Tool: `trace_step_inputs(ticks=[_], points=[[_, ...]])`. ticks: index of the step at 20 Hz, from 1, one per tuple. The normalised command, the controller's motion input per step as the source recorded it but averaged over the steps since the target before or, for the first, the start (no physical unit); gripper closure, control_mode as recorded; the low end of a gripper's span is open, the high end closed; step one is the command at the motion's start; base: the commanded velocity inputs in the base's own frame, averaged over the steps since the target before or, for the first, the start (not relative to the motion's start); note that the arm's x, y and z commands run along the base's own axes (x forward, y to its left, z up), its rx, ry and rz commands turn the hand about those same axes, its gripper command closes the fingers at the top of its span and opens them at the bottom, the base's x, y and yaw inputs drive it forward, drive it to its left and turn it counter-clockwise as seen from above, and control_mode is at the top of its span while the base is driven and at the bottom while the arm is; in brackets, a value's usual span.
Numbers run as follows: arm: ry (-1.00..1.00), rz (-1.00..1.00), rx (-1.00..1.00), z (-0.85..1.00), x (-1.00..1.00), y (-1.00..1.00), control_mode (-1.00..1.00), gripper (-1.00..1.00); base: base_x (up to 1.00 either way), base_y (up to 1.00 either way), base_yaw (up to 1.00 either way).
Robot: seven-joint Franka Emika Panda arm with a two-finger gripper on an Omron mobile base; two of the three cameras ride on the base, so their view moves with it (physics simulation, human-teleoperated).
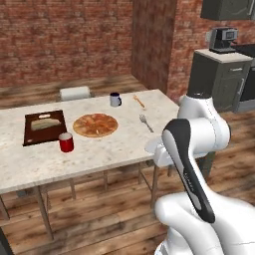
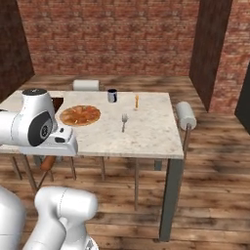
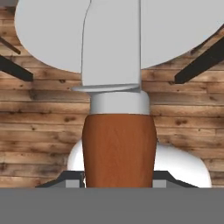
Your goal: Take the pizza cutter from the drawer on the right and place it on the dining counter for cutting.
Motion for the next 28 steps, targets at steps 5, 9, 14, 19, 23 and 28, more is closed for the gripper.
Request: trace_step_inputs(ticks=[5,9,14,19,23,28], points=[[0.00,0.00,0.00,0.00,0.00,0.00,1.00,1.00,0.48,0.38,0.07],[0.00,0.00,0.00,0.00,0.00,0.00,1.00,1.00,0.54,0.53,0.10],[0.00,0.00,0.00,0.00,0.00,0.00,1.00,1.00,0.15,0.62,0.12],[0.00,0.00,0.00,0.00,0.00,0.00,1.00,1.00,0.03,0.48,0.13],[0.00,0.00,0.00,0.00,0.00,0.00,1.00,1.00,0.06,0.19,0.07],[0.00,0.00,0.00,0.00,0.00,0.00,1.00,1.00,0.29,0.00,0.00]])
